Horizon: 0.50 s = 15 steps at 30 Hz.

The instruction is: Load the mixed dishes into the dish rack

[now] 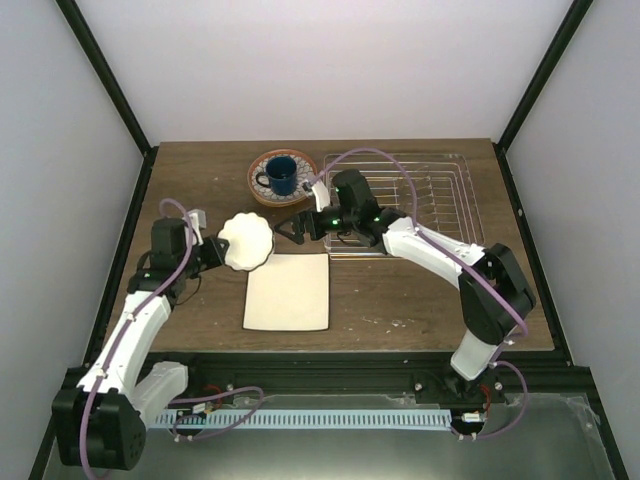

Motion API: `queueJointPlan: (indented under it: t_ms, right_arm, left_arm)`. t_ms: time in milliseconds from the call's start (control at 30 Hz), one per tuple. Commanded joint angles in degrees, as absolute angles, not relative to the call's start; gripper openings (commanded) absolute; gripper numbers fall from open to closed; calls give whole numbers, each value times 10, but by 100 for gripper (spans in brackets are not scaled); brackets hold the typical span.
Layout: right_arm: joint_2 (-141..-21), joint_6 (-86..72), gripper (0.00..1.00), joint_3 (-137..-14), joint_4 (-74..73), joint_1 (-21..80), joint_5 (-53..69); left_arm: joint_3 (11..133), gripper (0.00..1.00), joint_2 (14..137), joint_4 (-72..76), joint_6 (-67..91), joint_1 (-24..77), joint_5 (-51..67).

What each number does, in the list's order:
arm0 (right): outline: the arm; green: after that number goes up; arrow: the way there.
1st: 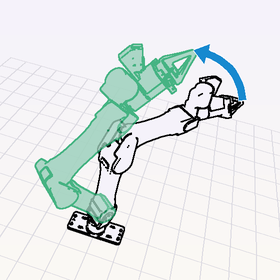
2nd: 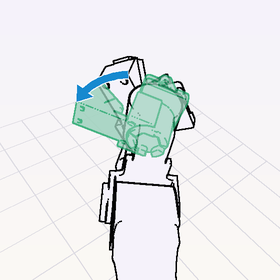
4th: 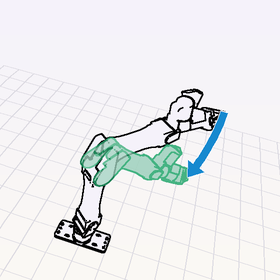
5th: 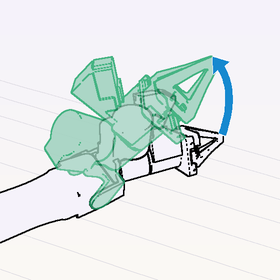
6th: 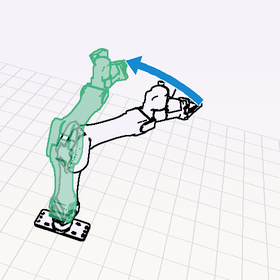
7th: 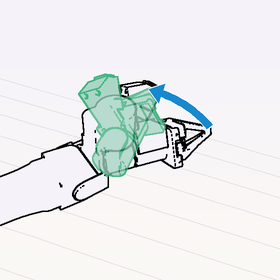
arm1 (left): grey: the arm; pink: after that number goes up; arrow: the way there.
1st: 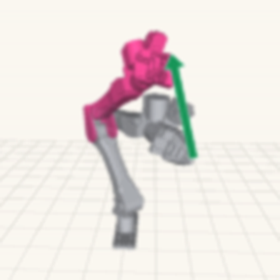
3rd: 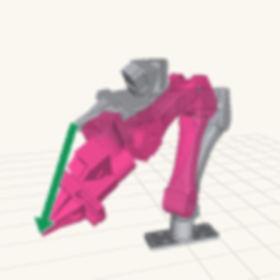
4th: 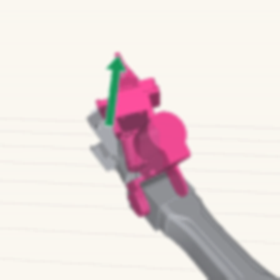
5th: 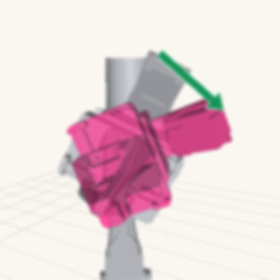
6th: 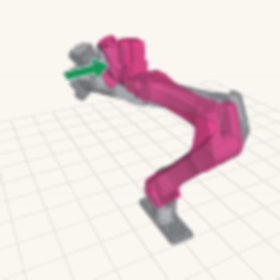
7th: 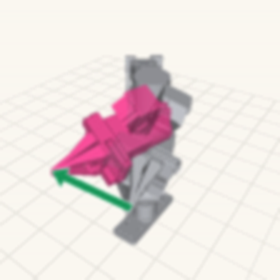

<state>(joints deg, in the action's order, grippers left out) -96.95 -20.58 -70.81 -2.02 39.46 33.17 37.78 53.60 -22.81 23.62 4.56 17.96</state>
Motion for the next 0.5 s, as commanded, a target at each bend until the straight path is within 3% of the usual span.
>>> queueJointPlan:
  t_ms: [0,467]
  right_arm:
    - [-948,-202,100,-736,-16,401,342]
    - [-1010,-236,100,-736,12,411,370]
  left_arm:
    - [370,0,534,-173,244,47,197]
    - [368,0,536,-157,263,79,210]
